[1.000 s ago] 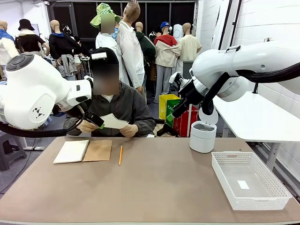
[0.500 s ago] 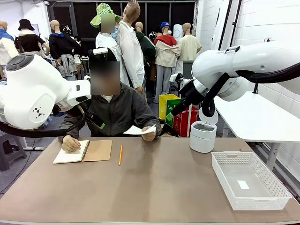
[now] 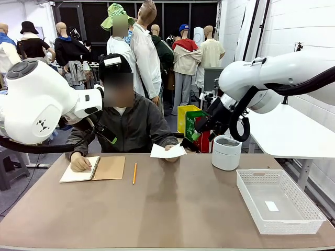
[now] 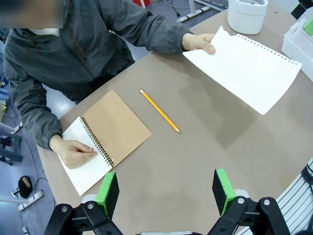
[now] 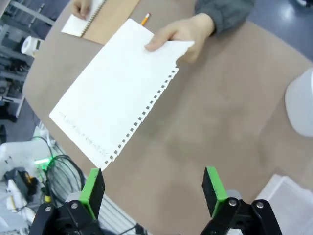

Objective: Sort the paper based on its condition.
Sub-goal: If a person hands you a paper, place it in the Organizing basket , and if it's crumpled, put it in the Trash can.

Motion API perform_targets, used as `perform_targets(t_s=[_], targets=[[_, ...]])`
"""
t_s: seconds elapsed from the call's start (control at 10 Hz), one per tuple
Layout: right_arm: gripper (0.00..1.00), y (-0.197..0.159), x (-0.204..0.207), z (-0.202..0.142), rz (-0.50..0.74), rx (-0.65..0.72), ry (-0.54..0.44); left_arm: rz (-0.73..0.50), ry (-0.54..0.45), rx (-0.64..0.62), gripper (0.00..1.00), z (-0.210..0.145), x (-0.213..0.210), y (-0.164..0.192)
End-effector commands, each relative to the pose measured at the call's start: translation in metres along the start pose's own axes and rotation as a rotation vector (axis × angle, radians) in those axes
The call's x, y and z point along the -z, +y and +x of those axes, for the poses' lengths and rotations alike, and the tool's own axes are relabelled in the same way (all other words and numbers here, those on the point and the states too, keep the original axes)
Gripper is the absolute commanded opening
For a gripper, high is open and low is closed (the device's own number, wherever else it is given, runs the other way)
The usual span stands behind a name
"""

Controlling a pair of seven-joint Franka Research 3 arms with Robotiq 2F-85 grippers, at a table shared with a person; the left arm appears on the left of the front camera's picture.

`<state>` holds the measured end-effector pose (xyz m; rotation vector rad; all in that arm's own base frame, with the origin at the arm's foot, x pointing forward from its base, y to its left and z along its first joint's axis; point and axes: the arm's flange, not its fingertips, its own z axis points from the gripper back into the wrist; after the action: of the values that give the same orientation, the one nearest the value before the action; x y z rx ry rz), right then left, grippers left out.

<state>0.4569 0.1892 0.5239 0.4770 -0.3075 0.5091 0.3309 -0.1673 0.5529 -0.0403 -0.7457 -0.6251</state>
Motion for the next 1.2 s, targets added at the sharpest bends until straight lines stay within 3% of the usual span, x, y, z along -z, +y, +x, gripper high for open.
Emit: perform_targets(t_s=[0.0, 0.7, 1.1], targets=[[1.0, 0.003, 0.0, 0.006, 0.0, 0.035, 0.026, 0.004, 0.001, -0.002, 1.0, -0.001, 0.0, 0.0], [1.0, 0.0, 0.0, -0.001, 0.003, 0.016, 0.006, 0.004, 0.001, -0.002, 1.0, -0.001, 0.0, 0.0], [1.0, -0.038, 0.02, -0.02, 0.153, 0.396, 0.061, 0.004, 0.001, -0.002, 1.0, -0.001, 0.0, 0.0]])
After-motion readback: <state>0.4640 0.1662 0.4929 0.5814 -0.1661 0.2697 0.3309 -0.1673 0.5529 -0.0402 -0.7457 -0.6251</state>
